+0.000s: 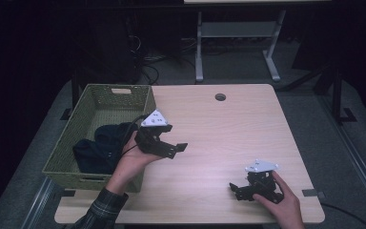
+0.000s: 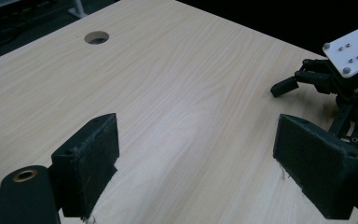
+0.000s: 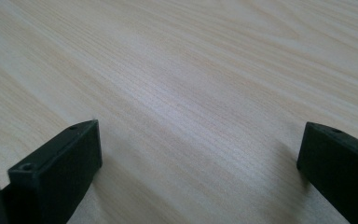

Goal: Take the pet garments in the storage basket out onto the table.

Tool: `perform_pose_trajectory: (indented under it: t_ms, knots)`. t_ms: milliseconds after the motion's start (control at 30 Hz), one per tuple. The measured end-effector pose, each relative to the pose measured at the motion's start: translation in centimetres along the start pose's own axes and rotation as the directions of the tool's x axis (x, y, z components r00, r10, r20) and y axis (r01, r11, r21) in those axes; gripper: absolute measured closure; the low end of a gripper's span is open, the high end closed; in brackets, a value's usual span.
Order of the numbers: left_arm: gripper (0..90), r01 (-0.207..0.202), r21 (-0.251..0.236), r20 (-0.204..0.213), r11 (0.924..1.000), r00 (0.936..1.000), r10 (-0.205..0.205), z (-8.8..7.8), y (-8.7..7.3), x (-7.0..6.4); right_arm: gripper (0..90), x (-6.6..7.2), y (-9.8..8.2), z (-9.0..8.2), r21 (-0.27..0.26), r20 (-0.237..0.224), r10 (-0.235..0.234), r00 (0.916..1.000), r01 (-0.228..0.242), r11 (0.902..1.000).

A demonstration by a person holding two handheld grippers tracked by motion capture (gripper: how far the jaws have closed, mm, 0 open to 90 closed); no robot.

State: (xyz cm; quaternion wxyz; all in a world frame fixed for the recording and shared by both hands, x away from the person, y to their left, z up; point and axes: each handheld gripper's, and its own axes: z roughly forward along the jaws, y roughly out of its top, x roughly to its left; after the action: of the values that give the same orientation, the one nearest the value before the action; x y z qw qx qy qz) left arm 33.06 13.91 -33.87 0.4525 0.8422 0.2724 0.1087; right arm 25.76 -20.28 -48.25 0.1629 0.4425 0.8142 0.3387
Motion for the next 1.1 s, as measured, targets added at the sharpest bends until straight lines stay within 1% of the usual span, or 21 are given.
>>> perform_pose_trajectory:
  t_ms: [167, 267, 300, 367, 400, 433, 633, 667, 900, 1100]
  knots:
    - [13.9, 0.006, -0.002, -0.011, 1.0000, 0.9999, -0.006, -0.6, -0.3, 0.6, 0.0, 0.0, 0.0, 0.0, 0.000, 0.000, 0.000, 1.0000, 0.000, 1.0000]
    - [13.9, 0.010, -0.005, -0.023, 0.9999, 0.9997, -0.010, -1.2, -0.5, 1.0, 0.0, 0.0, 0.0, 0.0, 0.000, 0.000, 0.000, 1.0000, 0.000, 1.0000]
    - [13.9, 0.017, -0.011, -0.030, 0.9998, 0.9994, -0.018, -1.6, -0.6, 1.4, 0.0, 0.0, 0.0, 0.0, 0.000, 0.000, 0.000, 1.0000, 0.000, 1.0000]
    - [13.9, 0.020, -0.014, -0.034, 0.9997, 0.9992, -0.021, -1.8, -0.7, 1.5, 0.0, 0.0, 0.0, 0.0, 0.000, 0.000, -0.001, 1.0000, 0.001, 1.0000]
    - [14.0, 0.021, -0.016, -0.045, 0.9997, 0.9988, -0.022, -2.2, -0.9, 1.9, 0.0, 0.0, 0.0, 0.0, 0.000, 0.000, -0.001, 1.0000, 0.001, 1.0000]
    - [13.9, 0.021, -0.016, -0.045, 0.9997, 0.9988, -0.022, -2.2, -0.9, 1.9, 0.0, 0.0, 0.0, 0.0, 0.000, 0.000, -0.001, 1.0000, 0.001, 1.0000]
    - [13.9, 0.037, -0.023, -0.075, 0.9991, 0.9965, -0.038, -3.1, -1.5, 2.7, 0.0, 0.0, 0.0, 0.0, -0.001, 0.000, 0.001, 1.0000, -0.001, 1.0000]
    - [13.9, 0.037, -0.024, -0.080, 0.9990, 0.9960, -0.038, -3.4, -1.6, 3.0, 0.0, 0.0, 0.0, 0.0, -0.001, 0.000, 0.001, 1.0000, -0.001, 1.0000]
    - [13.9, 0.041, -0.022, -0.097, 0.9989, 0.9943, -0.043, -3.9, -2.1, 3.7, 0.0, 0.0, 0.0, 0.0, 0.000, 0.000, -0.001, 1.0000, 0.001, 1.0000]
    - [13.9, 0.041, -0.011, -0.113, 0.9991, 0.9927, -0.042, -4.3, -2.6, 4.4, 0.0, 0.0, 0.0, 0.0, 0.000, 0.000, 0.000, 1.0000, 0.000, 1.0000]
